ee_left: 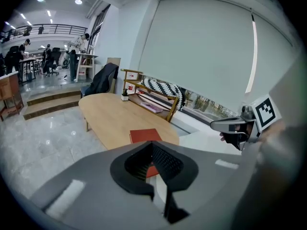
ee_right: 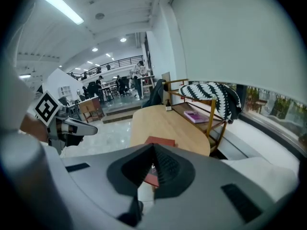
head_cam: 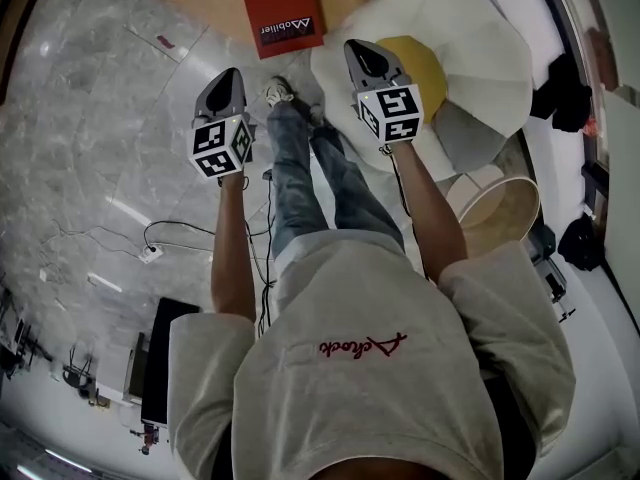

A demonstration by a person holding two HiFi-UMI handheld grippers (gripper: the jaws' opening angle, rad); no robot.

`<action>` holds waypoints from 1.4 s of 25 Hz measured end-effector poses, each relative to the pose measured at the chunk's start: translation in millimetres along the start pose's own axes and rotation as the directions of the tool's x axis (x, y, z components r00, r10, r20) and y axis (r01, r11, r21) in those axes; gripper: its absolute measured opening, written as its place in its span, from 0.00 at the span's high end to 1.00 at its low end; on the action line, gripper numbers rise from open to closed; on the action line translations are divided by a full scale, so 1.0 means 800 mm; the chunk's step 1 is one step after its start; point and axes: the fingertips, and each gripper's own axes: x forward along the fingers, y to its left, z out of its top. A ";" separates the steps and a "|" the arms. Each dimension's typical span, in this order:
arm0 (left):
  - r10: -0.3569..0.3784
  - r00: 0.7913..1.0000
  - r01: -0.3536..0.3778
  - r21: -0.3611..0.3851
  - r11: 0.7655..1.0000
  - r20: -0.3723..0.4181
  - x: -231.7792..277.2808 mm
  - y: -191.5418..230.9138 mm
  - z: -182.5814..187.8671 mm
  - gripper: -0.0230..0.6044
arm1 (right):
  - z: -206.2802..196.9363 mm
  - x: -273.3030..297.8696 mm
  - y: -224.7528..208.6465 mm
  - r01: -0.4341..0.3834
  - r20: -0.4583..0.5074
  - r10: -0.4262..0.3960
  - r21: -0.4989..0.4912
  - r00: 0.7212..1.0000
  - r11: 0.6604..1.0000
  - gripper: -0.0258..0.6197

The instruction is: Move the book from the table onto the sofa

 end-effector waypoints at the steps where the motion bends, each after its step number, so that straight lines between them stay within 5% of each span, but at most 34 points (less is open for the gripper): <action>1: -0.002 1.000 0.002 -0.002 1.000 -0.006 0.004 0.002 -0.005 0.95 | -0.006 0.003 0.000 -0.002 -0.010 0.002 0.001 1.000 1.000 0.95; 35: -0.041 0.984 0.016 -0.149 0.989 -0.171 0.194 0.068 -0.106 0.95 | -0.120 0.202 -0.040 -0.042 -0.182 0.069 0.148 0.981 0.988 0.94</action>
